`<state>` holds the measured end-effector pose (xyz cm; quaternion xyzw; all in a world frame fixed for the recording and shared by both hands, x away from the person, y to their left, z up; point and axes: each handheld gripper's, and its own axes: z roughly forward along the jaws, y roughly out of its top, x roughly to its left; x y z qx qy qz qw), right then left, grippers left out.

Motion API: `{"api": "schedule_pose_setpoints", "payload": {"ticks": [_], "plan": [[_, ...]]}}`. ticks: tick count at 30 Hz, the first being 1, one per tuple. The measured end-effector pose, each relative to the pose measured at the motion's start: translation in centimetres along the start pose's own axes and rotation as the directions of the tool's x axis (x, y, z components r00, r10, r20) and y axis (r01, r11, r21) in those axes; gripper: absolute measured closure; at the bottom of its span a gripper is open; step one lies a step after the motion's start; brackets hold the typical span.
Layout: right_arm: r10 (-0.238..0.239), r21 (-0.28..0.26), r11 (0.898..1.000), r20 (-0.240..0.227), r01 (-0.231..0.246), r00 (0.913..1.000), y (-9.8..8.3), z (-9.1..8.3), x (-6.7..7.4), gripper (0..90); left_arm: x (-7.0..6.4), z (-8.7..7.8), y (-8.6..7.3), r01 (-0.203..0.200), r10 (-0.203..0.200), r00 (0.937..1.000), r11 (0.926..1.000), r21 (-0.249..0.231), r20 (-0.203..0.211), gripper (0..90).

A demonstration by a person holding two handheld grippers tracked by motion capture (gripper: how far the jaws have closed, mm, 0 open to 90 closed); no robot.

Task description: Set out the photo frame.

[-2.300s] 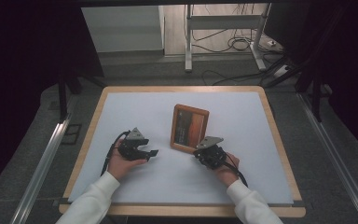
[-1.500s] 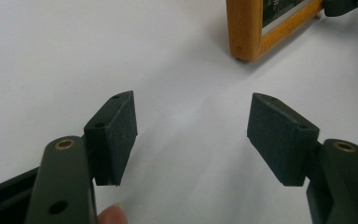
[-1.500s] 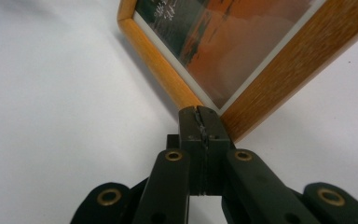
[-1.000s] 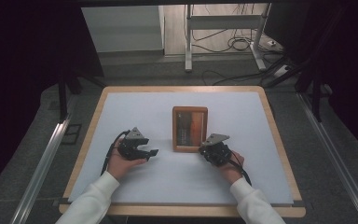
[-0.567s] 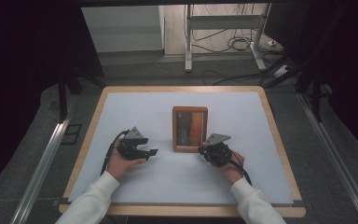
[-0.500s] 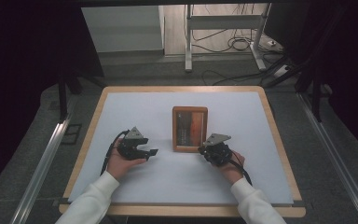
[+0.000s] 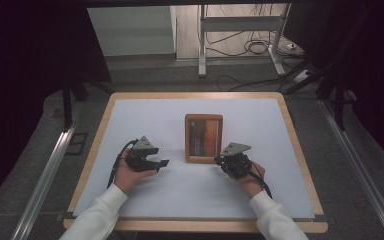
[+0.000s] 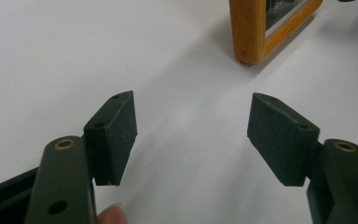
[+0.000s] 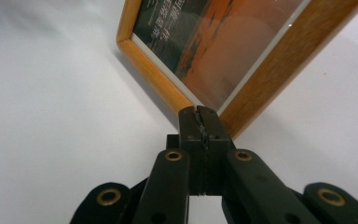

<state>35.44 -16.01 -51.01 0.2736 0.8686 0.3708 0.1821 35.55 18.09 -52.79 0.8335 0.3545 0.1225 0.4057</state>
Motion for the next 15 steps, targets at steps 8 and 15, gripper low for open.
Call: {"api": "schedule_pose_setpoints", "payload": {"ticks": [8, 15], "plan": [[0.015, -0.019, 1.000, -0.008, -0.015, 0.9999, -1.0, -2.3, -0.6, 88.6, -0.3, -0.1, 0.0, -0.006, 0.006, 1.0000, 1.0000, 0.000, 0.003, 32.6], [0.069, -0.034, 0.997, -0.063, -0.071, 0.9957, -2.7, -4.8, -1.7, 60.7, -0.7, -0.4, 0.0, -0.009, 0.009, 0.9999, 0.9999, -0.004, 0.007, 32.3]]}}
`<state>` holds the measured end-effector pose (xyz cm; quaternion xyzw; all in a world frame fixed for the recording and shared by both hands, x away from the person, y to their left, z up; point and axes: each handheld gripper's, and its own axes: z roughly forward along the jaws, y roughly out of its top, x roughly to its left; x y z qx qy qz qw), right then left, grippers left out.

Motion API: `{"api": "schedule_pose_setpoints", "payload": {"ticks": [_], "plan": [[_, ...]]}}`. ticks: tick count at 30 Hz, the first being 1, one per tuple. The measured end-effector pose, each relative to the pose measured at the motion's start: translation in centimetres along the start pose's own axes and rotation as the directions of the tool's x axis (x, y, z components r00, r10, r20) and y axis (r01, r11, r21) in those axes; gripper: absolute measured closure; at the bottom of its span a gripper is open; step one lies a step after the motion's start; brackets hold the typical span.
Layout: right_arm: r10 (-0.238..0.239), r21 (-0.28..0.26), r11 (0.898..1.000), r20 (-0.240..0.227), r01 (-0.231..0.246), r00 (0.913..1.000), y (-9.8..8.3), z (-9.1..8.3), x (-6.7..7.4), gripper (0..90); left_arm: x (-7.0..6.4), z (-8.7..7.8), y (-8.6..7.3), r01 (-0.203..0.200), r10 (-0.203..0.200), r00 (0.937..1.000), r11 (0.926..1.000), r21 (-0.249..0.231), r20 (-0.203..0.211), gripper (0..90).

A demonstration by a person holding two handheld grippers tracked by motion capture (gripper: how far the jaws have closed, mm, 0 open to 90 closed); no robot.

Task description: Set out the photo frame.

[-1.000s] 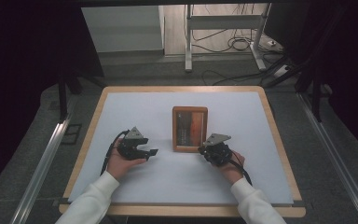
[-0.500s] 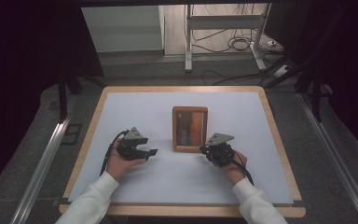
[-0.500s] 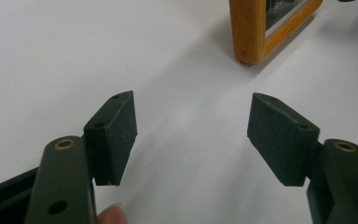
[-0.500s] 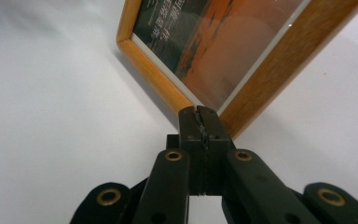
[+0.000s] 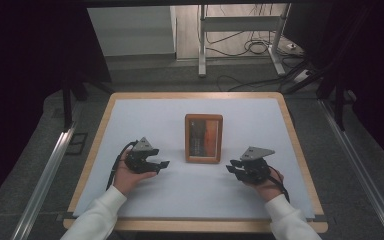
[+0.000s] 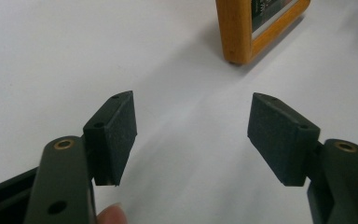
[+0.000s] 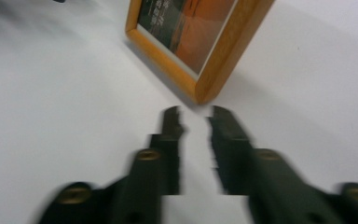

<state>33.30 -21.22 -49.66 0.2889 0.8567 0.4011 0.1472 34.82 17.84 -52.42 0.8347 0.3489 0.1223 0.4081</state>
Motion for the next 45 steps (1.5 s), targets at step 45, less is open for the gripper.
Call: {"api": "schedule_pose_setpoints", "payload": {"ticks": [45], "plan": [[0.161, -0.107, 0.984, 0.157, -0.145, 0.9744, -5.8, -4.9, -1.1, 23.0, -1.1, -1.1, -1.1, 0.006, -0.006, 1.0000, 1.0000, 0.001, -0.004, 32.3]]}}
